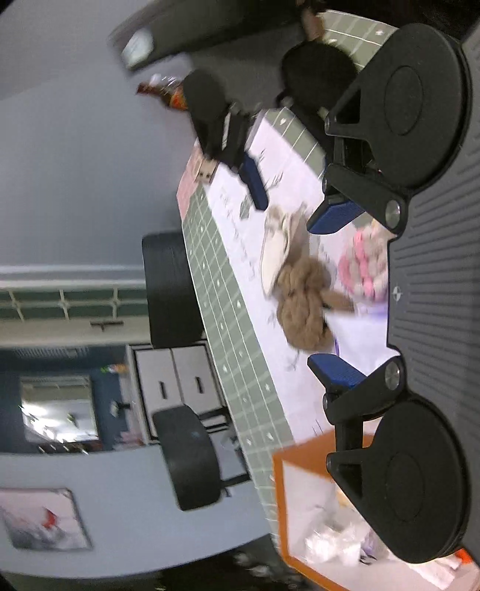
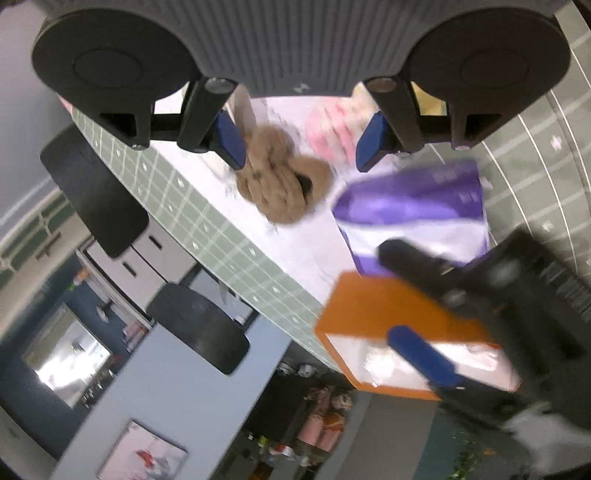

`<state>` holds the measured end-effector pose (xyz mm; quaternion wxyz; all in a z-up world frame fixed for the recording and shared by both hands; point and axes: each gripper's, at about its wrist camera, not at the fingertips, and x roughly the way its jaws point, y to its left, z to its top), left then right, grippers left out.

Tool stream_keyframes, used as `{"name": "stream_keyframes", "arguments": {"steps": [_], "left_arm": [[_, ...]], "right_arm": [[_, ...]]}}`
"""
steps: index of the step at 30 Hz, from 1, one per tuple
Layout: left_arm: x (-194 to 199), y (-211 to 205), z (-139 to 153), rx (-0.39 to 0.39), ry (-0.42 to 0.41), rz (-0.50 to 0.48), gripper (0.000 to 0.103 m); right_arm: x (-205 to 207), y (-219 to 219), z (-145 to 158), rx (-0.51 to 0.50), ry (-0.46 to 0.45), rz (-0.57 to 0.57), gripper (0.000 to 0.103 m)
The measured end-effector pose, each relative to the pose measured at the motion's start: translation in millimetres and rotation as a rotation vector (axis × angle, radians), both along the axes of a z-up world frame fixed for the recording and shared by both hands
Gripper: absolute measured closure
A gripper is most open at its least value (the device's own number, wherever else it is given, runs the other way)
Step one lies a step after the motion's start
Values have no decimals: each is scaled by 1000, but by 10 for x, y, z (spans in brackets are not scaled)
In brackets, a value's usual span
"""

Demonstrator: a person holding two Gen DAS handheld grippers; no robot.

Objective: Organize soft objects
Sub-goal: 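Move both grippers back toward the remaining soft objects on the table, then grasp the pink-and-white crocheted pad with the left gripper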

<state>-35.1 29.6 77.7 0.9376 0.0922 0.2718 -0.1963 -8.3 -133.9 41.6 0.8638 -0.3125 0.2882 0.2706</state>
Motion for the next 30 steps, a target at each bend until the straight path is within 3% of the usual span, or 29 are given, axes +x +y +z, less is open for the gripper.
{"name": "stream_keyframes", "arguments": {"steps": [9, 22, 30], "left_arm": [[-134, -593, -445, 47, 14, -56, 16], [-78, -750, -1052, 55, 83, 47, 16], [3, -875, -1187, 100, 15, 135, 16]], "right_arm": [[111, -573, -247, 44, 16, -108, 37], [254, -1137, -631, 80, 46, -215, 36], [261, -1182, -731, 96, 50, -228, 36]]}}
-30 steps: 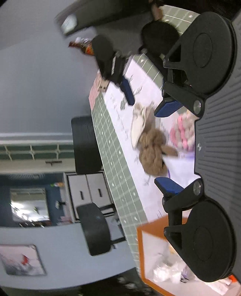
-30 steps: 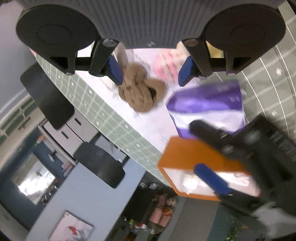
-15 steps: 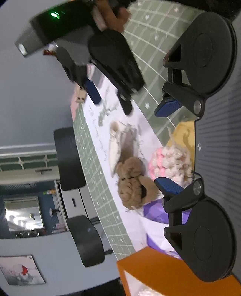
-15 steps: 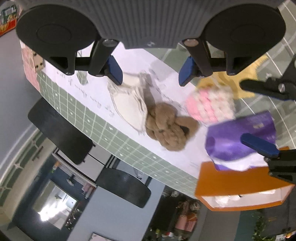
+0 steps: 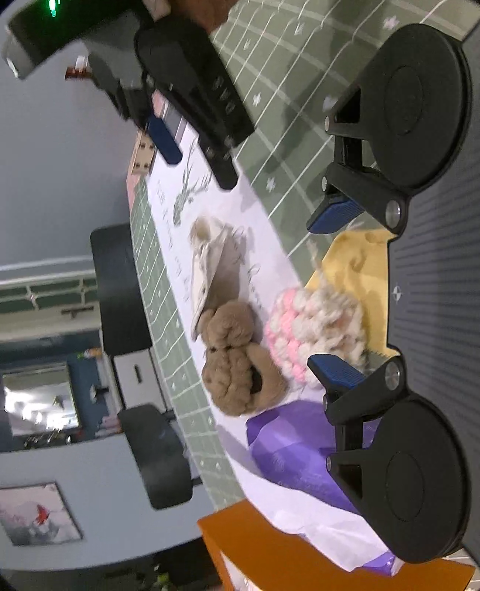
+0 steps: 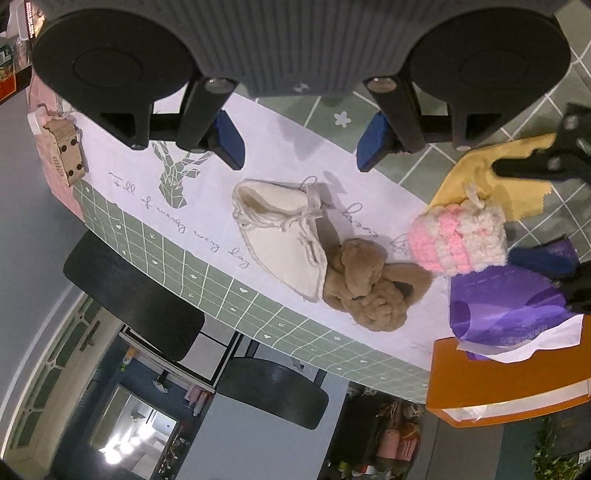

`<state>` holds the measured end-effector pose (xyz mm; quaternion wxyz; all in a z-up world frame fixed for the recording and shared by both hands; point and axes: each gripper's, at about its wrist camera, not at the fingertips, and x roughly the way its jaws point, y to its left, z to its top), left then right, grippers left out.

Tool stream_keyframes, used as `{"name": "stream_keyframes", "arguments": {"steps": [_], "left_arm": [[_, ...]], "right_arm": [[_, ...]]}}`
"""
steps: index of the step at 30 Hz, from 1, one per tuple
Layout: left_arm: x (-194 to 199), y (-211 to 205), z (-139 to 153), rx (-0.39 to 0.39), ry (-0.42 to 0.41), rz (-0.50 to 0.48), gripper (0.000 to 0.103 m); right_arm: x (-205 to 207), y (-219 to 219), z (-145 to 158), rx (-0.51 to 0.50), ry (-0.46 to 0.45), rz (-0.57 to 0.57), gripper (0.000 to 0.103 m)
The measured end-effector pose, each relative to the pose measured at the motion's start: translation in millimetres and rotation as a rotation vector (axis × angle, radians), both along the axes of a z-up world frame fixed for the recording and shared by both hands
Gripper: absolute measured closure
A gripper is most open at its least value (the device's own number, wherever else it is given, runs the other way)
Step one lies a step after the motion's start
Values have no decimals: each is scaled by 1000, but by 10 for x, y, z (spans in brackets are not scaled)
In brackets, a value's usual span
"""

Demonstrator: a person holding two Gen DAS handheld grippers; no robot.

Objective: Organize soft objects
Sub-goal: 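Grasp the pink-and-white crocheted pad with the left gripper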

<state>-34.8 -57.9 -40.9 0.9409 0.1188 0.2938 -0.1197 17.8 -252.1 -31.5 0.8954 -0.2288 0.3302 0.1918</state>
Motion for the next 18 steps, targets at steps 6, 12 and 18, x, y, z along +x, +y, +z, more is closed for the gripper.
{"name": "stream_keyframes", "arguments": {"steps": [6, 12, 18], "left_arm": [[112, -65, -124, 86, -3, 7, 18], [150, -101, -180, 164, -27, 0, 26], [219, -45, -182, 176, -4, 8, 59]], "right_arm": [[-17, 38, -56, -3, 9, 4, 32], [-6, 89, -154, -21, 18, 9, 32], [63, 174, -194, -30, -10, -2, 31]]}}
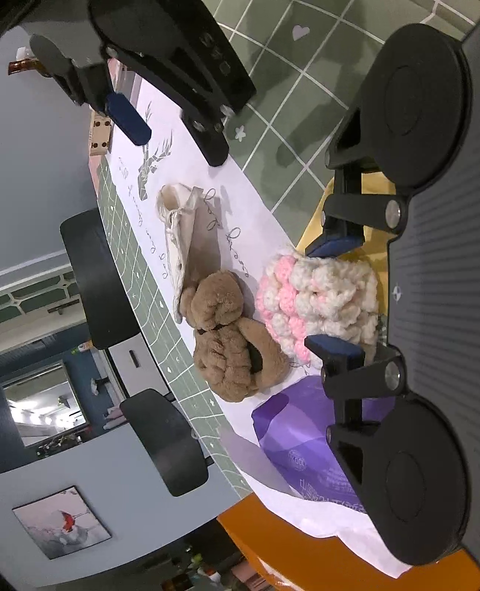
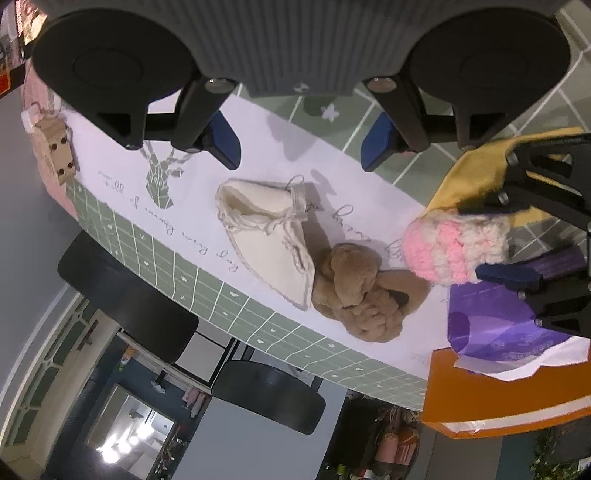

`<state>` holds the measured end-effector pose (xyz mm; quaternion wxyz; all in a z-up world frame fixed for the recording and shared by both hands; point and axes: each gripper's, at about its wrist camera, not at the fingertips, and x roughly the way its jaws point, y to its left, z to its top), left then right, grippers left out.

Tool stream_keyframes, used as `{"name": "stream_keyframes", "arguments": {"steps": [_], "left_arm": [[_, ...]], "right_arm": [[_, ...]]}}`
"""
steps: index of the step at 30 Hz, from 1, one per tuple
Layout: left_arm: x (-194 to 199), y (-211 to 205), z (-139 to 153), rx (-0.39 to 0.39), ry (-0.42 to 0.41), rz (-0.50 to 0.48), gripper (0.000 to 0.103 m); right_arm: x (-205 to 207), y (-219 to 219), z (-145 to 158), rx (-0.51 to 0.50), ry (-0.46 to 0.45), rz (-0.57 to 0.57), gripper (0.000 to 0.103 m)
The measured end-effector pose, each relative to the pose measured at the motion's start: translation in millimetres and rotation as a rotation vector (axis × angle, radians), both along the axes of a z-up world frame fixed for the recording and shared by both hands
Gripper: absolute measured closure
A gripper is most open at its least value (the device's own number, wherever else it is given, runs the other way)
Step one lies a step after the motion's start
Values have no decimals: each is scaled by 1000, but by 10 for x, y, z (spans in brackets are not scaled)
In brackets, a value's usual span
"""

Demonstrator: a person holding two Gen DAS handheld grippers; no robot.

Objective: Organize soft objects
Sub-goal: 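Grasp the pink-and-white crocheted pad with the left gripper, then grasp and lift the beige cloth pouch with the right gripper while the left gripper holds the crocheted pad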

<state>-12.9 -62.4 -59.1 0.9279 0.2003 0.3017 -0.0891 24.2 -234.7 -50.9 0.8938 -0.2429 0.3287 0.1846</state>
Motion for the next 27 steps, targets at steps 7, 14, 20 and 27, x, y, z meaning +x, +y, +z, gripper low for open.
{"name": "stream_keyframes", "arguments": {"steps": [7, 14, 20, 27], "left_arm": [[-35, 60, 72, -34, 9, -20, 65], [-95, 99, 124, -69, 5, -56, 71], [-132, 118, 169, -80, 0, -79, 74], [-133, 145, 166, -96, 3, -86, 74]], "right_arm": [[238, 249, -113, -133, -76, 19, 31], [565, 468, -290, -253, -115, 19, 31], [725, 614, -370, -311, -146, 32, 39], [796, 593, -430, -338, -116, 34, 84]]}}
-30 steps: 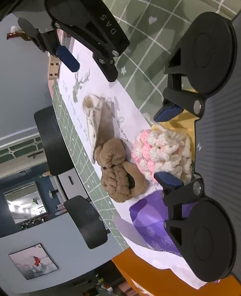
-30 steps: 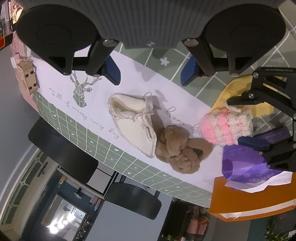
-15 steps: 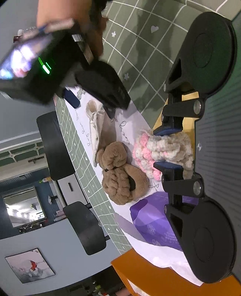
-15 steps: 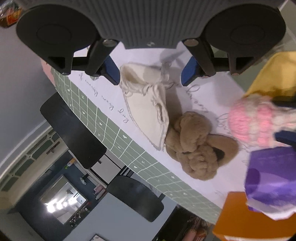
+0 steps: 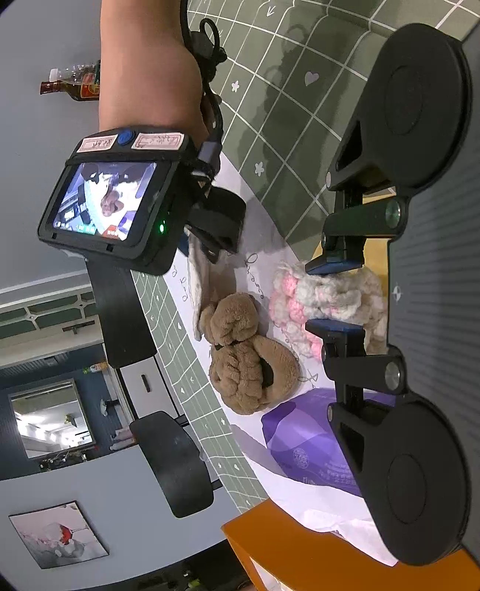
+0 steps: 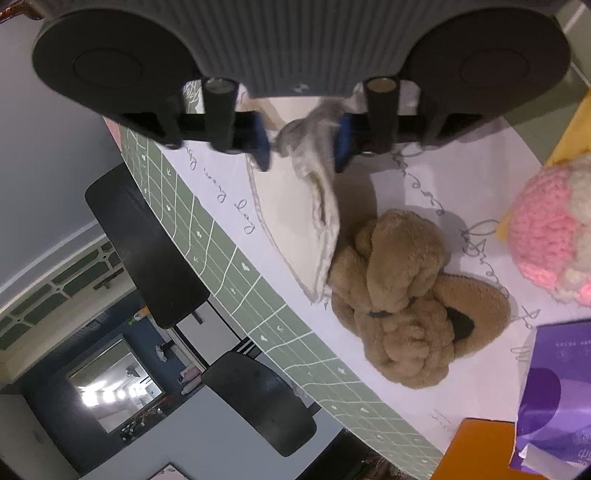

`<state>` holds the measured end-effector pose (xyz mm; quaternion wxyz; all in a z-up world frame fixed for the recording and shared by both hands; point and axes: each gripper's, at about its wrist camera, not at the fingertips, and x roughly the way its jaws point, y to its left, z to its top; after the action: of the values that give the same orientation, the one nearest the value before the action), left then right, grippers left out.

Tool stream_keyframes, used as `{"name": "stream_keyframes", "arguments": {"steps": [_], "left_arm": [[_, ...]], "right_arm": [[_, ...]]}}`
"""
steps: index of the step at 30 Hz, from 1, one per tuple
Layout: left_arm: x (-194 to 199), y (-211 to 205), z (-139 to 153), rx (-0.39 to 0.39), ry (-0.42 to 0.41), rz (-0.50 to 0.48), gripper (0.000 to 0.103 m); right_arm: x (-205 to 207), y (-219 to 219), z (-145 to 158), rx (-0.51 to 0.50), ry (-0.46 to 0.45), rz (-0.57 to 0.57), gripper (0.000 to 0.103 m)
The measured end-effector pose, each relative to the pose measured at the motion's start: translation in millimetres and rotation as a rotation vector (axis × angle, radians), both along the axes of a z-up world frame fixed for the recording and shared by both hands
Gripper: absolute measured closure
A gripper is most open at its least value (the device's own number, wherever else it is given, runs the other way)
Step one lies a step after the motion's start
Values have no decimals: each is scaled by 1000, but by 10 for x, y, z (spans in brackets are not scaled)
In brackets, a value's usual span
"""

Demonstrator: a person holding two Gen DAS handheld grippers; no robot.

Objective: Organize soft objects
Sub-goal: 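Grasp and lift the beige cloth pouch with the right gripper while the left gripper holds the crocheted pad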

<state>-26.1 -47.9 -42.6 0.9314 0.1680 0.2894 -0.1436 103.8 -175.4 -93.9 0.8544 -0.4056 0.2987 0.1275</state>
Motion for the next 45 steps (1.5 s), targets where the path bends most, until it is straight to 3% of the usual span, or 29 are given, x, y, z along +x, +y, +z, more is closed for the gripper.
{"name": "stream_keyframes", "arguments": {"steps": [6, 22, 33, 45], "left_arm": [[13, 23, -2, -8, 2, 1, 75], [-83, 90, 125, -46, -28, -16, 76], [-247, 159, 277, -82, -97, -13, 79], [-334, 229, 465, -96, -142, -24, 80]], "right_arm": [[-11, -151, 64, 50, 34, -18, 91], [-535, -660, 658, 292, 84, -71, 92], [-887, -737, 831, 308, 64, -64, 92], [-1120, -545, 925, 287, 55, -9, 92]]}}
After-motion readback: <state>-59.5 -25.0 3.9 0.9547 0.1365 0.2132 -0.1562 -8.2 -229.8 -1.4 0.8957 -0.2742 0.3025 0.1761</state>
